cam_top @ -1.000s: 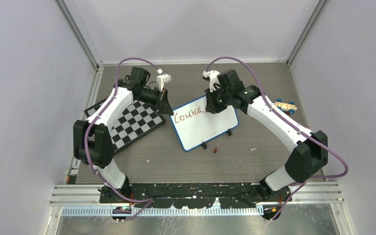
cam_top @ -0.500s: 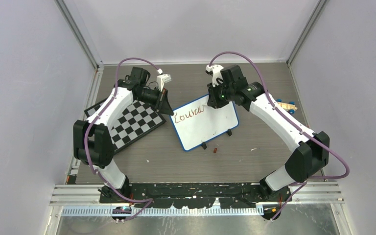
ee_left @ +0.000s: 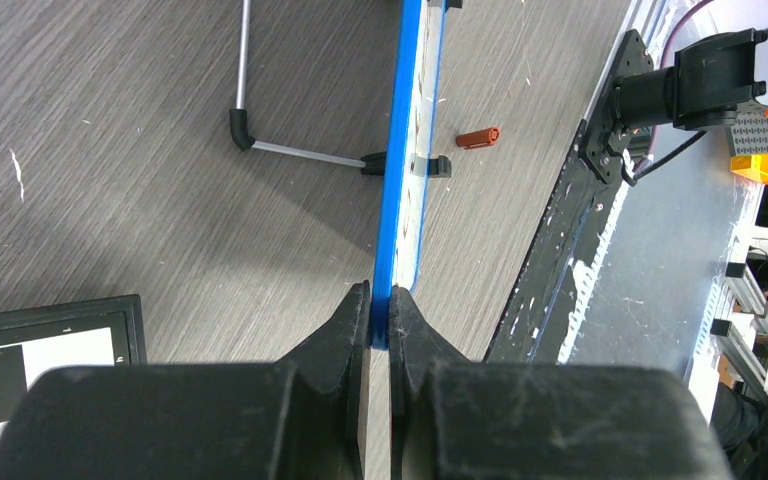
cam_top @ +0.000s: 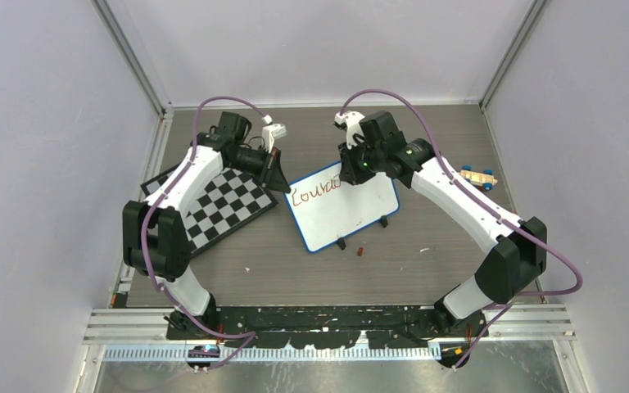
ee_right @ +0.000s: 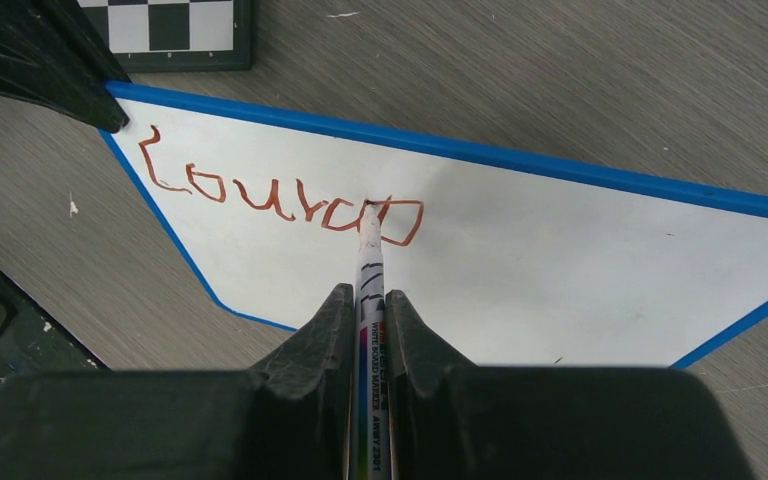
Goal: Write a sentence on the whiteboard
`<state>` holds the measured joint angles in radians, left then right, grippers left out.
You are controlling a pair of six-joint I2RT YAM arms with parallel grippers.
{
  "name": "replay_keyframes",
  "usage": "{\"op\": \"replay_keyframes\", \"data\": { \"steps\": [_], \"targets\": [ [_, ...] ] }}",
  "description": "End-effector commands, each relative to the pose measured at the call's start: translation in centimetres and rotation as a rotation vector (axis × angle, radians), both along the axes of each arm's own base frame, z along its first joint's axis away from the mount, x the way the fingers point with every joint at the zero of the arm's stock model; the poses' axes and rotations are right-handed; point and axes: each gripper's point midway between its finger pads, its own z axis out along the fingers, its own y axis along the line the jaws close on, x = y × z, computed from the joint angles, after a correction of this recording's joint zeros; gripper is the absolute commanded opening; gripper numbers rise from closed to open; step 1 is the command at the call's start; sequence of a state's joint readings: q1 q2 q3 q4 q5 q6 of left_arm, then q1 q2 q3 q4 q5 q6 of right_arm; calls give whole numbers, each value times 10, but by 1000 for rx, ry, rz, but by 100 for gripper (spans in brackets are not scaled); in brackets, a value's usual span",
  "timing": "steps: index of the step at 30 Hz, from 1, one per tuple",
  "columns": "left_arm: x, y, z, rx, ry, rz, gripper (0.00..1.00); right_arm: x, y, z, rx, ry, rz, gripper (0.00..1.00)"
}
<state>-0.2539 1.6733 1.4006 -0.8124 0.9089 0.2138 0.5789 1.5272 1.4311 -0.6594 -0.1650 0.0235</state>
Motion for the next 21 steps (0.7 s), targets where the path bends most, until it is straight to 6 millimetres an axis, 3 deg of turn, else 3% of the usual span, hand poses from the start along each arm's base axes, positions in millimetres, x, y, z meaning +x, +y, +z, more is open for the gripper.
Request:
{"op": "replay_keyframes", "data": {
  "steps": [1, 9, 21],
  "targets": [
    [-6, -2, 6, 7, 2, -13, 0, 15, -2, 19, 12, -83, -23, 0],
    [-5, -2, 5, 8, 4, -13, 0, 26, -17, 27, 16, -103, -70, 0],
    [-4, -3, 4, 9, 5, -11, 0, 20, -24, 10, -13, -73, -80, 0]
  ]
}}
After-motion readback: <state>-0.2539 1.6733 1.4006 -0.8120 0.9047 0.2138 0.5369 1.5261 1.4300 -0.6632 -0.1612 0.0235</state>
